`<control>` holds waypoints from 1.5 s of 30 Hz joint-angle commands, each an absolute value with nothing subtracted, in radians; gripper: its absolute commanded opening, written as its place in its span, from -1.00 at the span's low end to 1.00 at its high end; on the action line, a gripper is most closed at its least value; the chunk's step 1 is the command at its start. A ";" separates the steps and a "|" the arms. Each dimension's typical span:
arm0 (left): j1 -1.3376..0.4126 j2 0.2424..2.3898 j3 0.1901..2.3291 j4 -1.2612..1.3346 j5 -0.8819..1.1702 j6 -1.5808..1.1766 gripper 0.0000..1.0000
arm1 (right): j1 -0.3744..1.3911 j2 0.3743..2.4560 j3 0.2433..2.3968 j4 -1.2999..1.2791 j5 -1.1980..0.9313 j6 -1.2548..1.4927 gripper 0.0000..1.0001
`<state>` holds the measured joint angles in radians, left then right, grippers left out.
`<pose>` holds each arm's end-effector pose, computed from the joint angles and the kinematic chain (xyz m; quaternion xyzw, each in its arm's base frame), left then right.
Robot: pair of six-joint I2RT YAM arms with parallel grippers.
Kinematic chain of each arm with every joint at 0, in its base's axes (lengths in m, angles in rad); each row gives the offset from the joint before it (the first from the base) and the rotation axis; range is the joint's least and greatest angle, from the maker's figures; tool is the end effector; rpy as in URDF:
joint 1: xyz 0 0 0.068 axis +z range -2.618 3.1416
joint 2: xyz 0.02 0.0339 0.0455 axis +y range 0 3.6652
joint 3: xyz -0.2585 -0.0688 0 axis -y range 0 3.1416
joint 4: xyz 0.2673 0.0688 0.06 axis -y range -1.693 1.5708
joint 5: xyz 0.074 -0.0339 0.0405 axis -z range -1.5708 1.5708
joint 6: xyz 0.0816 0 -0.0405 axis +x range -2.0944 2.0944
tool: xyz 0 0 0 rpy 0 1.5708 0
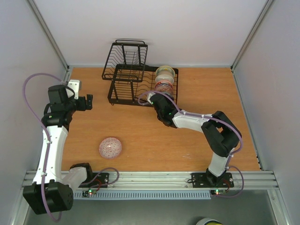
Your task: Load the bowls into the dish rack
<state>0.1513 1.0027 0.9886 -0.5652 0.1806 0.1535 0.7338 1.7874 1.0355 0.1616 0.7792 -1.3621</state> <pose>0.2772 0.0274 0.3032 0.0439 0.8760 -0.0065 0.4803 0.3514 0.2397 0.1537 -0.6178 0.5625 -0.4533 0.3107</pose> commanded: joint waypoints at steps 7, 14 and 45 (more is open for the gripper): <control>0.158 0.983 1.015 -0.549 0.189 0.153 0.99 | 0.731 1.763 1.061 0.069 0.747 -1.265 -0.37; 0.157 0.985 1.014 -0.548 0.192 0.155 0.99 | 0.731 1.663 1.111 -0.008 0.747 -1.166 0.07; 0.161 0.991 1.014 -0.550 0.194 0.151 0.99 | 0.998 1.843 1.521 -0.736 -0.626 -0.382 -0.01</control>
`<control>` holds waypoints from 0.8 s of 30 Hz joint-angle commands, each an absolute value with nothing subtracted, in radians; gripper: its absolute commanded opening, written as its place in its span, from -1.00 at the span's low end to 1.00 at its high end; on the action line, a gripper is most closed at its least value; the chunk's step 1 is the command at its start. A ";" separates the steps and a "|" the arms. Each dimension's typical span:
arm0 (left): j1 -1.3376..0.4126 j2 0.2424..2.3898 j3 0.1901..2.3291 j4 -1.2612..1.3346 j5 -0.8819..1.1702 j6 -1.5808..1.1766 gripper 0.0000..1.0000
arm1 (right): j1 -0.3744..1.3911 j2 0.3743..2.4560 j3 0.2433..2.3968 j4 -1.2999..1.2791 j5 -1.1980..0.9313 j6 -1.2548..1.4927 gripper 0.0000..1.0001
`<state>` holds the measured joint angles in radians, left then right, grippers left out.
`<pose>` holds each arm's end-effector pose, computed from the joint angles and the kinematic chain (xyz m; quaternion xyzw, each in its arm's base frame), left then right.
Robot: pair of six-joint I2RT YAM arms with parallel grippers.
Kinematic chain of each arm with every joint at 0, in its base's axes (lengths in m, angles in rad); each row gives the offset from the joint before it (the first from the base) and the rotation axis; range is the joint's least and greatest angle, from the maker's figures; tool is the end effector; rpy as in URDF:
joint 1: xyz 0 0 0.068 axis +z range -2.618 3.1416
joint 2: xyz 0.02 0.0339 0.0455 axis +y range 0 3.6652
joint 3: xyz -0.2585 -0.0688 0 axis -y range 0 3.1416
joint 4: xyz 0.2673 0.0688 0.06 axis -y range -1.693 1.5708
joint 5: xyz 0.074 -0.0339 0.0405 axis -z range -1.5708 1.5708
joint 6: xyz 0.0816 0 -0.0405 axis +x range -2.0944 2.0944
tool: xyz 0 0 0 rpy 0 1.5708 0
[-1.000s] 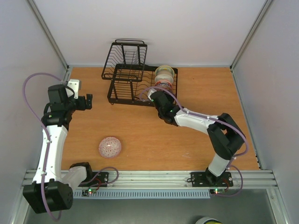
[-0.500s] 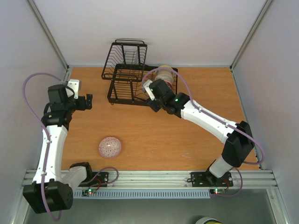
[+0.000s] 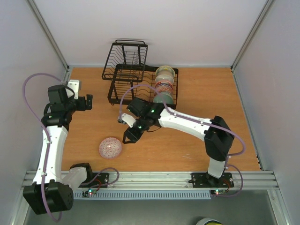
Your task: Load the bowls into the dish rack
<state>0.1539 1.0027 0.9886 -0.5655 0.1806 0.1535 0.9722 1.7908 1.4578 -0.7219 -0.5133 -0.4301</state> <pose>0.2771 0.0281 0.3031 0.0427 0.8761 -0.0059 0.4802 0.2037 0.3697 0.2089 -0.6528 0.6728 0.3025 0.1720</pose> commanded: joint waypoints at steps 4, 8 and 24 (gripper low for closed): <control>0.161 0.992 1.014 -0.551 0.194 0.147 0.99 | 1.030 1.905 1.532 -0.696 -0.631 -0.361 0.06; 0.160 0.992 1.015 -0.552 0.195 0.147 0.99 | 1.037 1.942 1.537 -0.648 -0.563 -0.334 0.06; 0.161 0.994 1.015 -0.554 0.198 0.149 0.99 | 1.037 2.150 1.661 -0.610 -0.469 -0.325 -0.03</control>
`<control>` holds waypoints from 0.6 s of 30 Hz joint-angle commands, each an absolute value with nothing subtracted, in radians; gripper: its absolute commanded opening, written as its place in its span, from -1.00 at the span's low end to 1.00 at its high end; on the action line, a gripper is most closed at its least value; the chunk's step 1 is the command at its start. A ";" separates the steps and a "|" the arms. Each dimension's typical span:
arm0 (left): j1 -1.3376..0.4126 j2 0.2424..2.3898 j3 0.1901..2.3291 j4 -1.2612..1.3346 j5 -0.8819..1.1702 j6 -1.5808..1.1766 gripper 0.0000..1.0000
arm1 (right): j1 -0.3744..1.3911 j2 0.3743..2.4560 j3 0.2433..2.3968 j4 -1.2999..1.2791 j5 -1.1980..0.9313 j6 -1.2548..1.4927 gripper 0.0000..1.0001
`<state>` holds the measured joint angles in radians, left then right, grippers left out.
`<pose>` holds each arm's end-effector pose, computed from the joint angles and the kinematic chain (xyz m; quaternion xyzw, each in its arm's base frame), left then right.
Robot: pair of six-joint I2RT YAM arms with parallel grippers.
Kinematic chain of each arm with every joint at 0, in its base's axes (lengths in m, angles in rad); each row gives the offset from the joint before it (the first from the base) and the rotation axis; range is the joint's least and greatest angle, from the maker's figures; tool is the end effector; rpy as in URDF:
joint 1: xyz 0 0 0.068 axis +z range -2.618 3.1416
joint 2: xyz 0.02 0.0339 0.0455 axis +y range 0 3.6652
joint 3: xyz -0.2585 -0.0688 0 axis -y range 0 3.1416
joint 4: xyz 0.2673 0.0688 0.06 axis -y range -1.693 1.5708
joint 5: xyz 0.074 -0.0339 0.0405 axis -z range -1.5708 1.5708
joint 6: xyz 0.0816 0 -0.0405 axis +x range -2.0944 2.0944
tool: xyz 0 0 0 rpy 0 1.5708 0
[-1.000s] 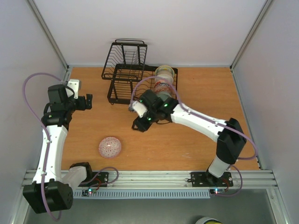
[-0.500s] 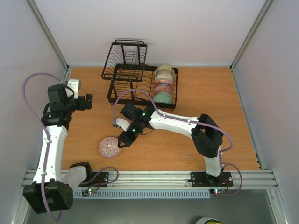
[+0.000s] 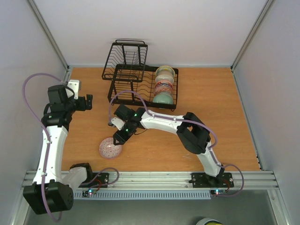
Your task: Load the bowls into the dish rack
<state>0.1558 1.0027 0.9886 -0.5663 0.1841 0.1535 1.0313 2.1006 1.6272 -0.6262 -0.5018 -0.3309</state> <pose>0.2770 0.0284 0.3031 0.0427 0.8762 -0.0070 0.4800 0.2139 0.4337 0.1384 -0.6381 0.6953 0.3043 0.1296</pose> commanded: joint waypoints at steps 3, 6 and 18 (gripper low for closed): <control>0.161 0.994 1.015 -0.553 0.196 0.150 0.99 | 1.037 2.172 1.660 -0.609 -0.466 -0.328 -0.08; 0.161 0.996 1.014 -0.552 0.196 0.150 0.99 | 1.037 2.179 1.657 -0.607 -0.483 -0.327 -0.57; 0.161 0.991 1.015 -0.553 0.199 0.151 0.99 | 1.045 1.987 1.598 -0.664 -0.288 -0.379 -0.97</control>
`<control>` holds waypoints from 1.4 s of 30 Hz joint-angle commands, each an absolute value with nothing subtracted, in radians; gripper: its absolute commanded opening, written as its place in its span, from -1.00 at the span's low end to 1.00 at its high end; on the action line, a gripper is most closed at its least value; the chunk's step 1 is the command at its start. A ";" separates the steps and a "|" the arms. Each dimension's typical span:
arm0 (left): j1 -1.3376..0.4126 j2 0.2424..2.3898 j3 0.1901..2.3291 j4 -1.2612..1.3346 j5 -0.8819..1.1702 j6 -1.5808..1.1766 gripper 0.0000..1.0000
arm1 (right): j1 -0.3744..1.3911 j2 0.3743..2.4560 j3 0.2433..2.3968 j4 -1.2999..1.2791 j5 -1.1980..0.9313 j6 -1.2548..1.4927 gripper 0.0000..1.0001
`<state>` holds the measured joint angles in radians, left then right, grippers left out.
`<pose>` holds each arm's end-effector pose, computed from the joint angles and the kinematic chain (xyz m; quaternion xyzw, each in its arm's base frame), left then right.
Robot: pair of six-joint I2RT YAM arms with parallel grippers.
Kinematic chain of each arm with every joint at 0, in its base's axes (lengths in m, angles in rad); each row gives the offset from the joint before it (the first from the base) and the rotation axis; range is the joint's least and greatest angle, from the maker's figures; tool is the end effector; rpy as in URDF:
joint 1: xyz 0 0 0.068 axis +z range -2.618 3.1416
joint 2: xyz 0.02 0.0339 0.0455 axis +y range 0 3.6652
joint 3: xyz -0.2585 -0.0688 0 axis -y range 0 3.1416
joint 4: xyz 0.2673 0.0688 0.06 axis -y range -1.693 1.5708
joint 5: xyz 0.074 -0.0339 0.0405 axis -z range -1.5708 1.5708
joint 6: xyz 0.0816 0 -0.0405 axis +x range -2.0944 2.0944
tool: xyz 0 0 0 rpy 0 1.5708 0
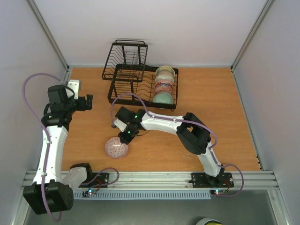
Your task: Load the bowls into the dish rack
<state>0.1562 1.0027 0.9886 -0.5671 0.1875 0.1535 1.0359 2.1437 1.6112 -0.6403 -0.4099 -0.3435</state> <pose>0.2769 0.0282 0.3030 0.0433 0.8763 -0.0085 0.4798 0.2160 0.4283 0.1095 -0.6417 0.7148 0.2533 0.1144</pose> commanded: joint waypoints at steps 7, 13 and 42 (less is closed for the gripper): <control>0.161 0.988 1.017 -0.554 0.202 0.149 0.99 | 0.931 1.718 1.539 -0.711 -0.087 -0.404 -0.97; 0.163 0.982 1.018 -0.556 0.201 0.149 0.99 | 0.635 1.676 1.604 -0.807 -0.082 -0.305 -0.97; 0.164 0.989 1.014 -0.551 0.201 0.150 0.99 | 0.414 2.449 2.686 -1.098 -0.109 -0.428 -0.97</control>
<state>0.1574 1.0008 0.9886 -0.5732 0.1944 0.1535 0.3935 2.4786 2.7281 -1.1893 -0.0994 -0.3611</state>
